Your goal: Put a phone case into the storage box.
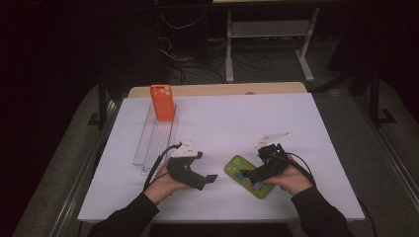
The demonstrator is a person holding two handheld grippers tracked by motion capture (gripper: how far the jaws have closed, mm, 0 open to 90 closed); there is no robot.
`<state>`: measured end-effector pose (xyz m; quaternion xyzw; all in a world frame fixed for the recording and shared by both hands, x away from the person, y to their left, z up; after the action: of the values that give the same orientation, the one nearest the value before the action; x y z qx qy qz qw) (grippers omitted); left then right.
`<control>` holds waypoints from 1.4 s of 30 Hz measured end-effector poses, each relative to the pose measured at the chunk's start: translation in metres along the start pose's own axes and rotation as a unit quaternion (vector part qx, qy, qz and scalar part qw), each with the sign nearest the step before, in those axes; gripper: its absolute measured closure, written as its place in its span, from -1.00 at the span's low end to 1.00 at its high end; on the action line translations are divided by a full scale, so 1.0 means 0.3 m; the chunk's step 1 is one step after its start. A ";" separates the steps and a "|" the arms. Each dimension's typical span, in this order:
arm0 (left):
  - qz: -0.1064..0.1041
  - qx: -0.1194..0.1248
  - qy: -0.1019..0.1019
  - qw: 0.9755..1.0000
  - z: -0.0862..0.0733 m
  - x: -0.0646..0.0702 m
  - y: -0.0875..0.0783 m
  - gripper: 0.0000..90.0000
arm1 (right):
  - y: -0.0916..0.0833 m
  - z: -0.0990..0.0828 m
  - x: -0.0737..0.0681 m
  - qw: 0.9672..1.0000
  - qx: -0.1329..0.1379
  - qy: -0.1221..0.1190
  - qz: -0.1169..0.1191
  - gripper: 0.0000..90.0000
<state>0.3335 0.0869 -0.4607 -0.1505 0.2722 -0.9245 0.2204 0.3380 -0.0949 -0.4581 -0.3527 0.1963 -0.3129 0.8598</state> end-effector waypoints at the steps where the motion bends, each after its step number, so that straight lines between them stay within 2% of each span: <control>1: 0.000 0.000 0.000 1.000 0.000 0.000 0.000 -0.95 | 0.001 -0.008 -0.001 1.000 -0.008 -0.001 -0.002 -1.00; 12: 0.000 0.001 -0.009 1.000 -0.002 0.006 0.004 -0.95 | 0.038 -0.093 -0.004 0.997 -0.070 -0.017 -0.030 -0.97; 13: 0.000 0.000 -0.007 1.000 -0.003 0.005 0.004 -0.95 | 0.040 -0.097 -0.006 0.997 -0.076 -0.012 -0.030 -0.97; 21: 0.000 -0.004 -0.006 1.000 -0.004 0.002 0.005 -0.95 | 0.077 -0.142 -0.017 0.992 -0.117 -0.023 -0.039 -0.92; 30: 0.001 -0.003 -0.010 1.000 -0.004 0.002 0.006 -0.95 | 0.092 -0.160 -0.024 0.990 -0.132 -0.033 -0.038 -0.84; 37: 0.001 -0.003 -0.011 1.000 -0.005 0.002 0.007 -0.95 | 0.086 -0.159 -0.023 0.991 -0.127 -0.034 -0.039 -0.72; 42: 0.002 -0.003 -0.010 1.000 -0.005 0.002 0.008 -0.94 | 0.086 -0.161 -0.024 0.991 -0.126 -0.031 -0.039 -0.72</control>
<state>0.3331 0.0854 -0.4631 -0.1603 0.2732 -0.9216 0.2243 0.3161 -0.0991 -0.5085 -0.4753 0.1937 -0.3081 0.8011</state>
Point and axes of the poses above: each handheld gripper's, and its own axes: y roughly forward along the jaws, z roughly out of its top, x roughly to its right, the point moved 8 cm from there along y, roughly forward along the jaws, and after that the axes turned 2 degrees about -y, right-handed, at the moved point
